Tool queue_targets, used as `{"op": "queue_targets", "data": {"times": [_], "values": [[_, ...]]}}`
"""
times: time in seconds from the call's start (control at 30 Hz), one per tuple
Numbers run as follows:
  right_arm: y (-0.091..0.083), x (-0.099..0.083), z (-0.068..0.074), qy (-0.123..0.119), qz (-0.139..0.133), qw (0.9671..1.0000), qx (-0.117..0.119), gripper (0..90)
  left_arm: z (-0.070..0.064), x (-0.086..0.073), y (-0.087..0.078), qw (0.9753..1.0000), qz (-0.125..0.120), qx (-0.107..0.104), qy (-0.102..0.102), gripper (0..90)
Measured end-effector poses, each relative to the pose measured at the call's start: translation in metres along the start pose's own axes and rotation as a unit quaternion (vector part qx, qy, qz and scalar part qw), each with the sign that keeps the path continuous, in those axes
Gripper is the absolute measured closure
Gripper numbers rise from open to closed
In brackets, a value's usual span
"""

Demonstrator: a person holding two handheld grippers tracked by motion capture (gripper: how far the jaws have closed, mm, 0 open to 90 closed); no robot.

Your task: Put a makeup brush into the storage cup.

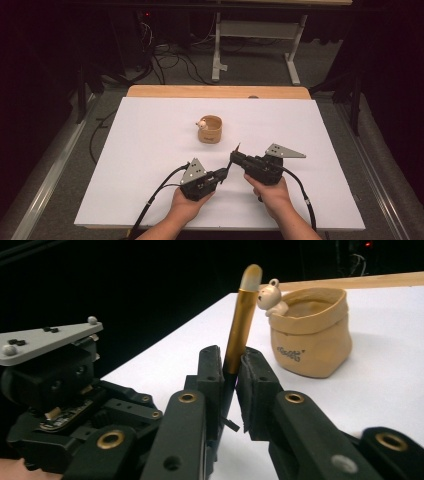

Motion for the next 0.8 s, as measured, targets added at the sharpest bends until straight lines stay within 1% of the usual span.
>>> {"op": "queue_targets", "data": {"times": [0.1, 0.23, 0.37, 0.47, 0.6, 0.7, 0.8], "values": [[0.0000, 0.0002, 0.0025, 0.003, 0.000, 0.9999, 0.011, 85.0, -0.0004, 0.0002, 0.0000, 1.0000, 0.000, 0.001, 0.002, 84.2], [-0.0001, 0.0000, 0.0032, 0.005, 0.002, 0.9999, 0.015, 85.3, -0.0005, 0.0002, -0.0002, 1.0000, 0.001, 0.000, 0.002, 84.1], [-0.0004, 0.0005, 0.0035, 0.001, 0.000, 0.9999, 0.017, 85.5, -0.0011, 0.0006, -0.0005, 1.0000, 0.002, -0.003, 0.003, 83.9], [-0.0010, 0.0009, 0.0040, 0.000, -0.001, 0.9998, 0.018, 85.5, -0.0006, 0.0014, -0.0013, 1.0000, 0.002, -0.002, 0.004, 83.3], [-0.0020, 0.0016, 0.0039, 0.001, -0.003, 0.9998, 0.017, 85.5, -0.0011, 0.0029, -0.0024, 1.0000, 0.001, -0.003, 0.006, 76.9], [-0.0021, 0.0011, 0.0045, -0.006, -0.002, 0.9999, 0.014, 85.5, -0.0024, 0.0039, -0.0026, 0.9999, 0.003, -0.005, 0.009, 71.4], [-0.0019, 0.0008, 0.0049, -0.012, -0.001, 0.9999, 0.012, 85.4, -0.0031, 0.0055, -0.0031, 0.9999, 0.004, -0.001, 0.014, 65.1]]}}
Point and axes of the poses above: each handheld gripper's, and its own axes: y roughly forward along the jaws, x roughly out of its top, z roughly to its left, the point moved 10 cm from there along y, roughly forward along the jaws, and after that the axes turned 14 degrees about z, right-handed, at the moved point
